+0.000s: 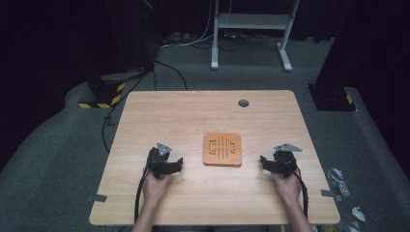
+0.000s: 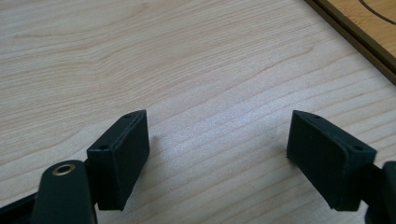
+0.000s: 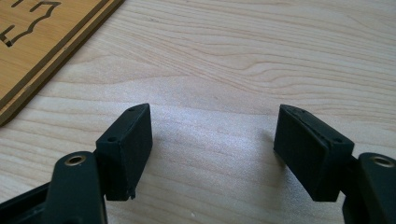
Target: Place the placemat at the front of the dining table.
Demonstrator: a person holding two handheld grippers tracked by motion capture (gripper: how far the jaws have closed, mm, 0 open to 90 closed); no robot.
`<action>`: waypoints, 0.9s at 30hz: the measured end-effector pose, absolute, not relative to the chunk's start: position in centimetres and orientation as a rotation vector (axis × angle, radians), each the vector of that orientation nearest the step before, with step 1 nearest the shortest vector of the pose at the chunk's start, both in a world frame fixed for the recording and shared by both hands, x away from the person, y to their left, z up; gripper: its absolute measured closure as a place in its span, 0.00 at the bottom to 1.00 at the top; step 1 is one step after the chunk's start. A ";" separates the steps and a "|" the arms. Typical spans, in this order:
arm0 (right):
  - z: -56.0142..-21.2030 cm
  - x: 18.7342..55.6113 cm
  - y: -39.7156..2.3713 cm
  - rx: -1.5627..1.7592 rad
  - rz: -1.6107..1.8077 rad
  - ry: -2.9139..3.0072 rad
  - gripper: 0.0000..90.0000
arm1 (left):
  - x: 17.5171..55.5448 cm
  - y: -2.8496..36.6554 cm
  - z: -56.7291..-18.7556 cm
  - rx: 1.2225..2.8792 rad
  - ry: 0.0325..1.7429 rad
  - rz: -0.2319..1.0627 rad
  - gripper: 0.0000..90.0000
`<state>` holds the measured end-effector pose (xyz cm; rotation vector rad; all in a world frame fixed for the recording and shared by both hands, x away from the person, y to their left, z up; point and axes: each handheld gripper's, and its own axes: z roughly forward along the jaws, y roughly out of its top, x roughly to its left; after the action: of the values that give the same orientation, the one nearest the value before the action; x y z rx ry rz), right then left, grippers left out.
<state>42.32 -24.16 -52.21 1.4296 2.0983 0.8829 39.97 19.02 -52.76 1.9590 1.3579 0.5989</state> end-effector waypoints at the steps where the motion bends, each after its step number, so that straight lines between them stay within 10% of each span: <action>1: -52.2 42.3 -24.2 1.430 0.883 2.098 0.31 | 40.0 19.0 -52.8 1.959 1.358 0.599 0.23; 27: -50.6 43.9 -20.6 1.446 0.916 2.142 0.22 | 40.0 19.1 -52.8 1.959 1.356 0.601 0.24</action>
<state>43.90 -20.59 -50.57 1.4461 2.1415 0.9163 40.03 19.08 -52.75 1.9593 1.3563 0.6008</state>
